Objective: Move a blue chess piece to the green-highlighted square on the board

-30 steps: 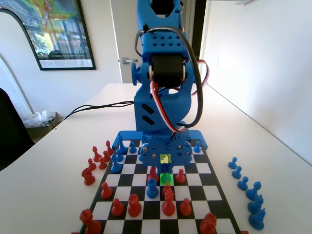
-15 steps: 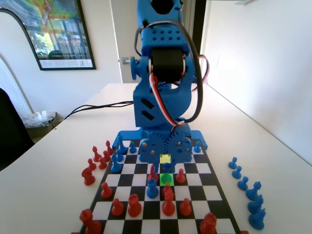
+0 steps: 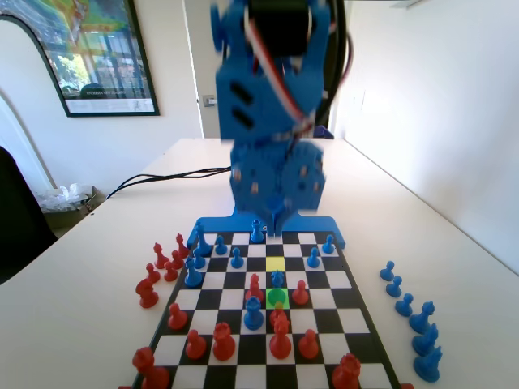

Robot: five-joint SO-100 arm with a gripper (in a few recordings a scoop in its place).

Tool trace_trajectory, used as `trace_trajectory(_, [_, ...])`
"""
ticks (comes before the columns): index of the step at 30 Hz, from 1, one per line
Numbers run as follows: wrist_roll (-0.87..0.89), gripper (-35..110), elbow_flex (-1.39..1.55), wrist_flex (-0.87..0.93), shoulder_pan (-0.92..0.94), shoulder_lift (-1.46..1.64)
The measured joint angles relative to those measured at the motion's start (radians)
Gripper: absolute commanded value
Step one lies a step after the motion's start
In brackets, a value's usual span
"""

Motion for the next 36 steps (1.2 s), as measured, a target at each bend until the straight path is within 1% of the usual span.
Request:
trace_trajectory(11, [0.005, 1, 0.005, 0.252, -0.071, 0.439])
trace_trajectory(20, [0.017, 1, 0.166, 0.4, -0.087, 0.884])
trace_trajectory(26, [0.015, 1, 0.215, 0.408, -0.078, 1.005])
trace_trajectory(31, [0.012, 1, 0.264, 0.342, -0.028, 1.049])
trace_trajectory(36, [0.012, 3, 0.272, 0.31, -0.028, 1.071])
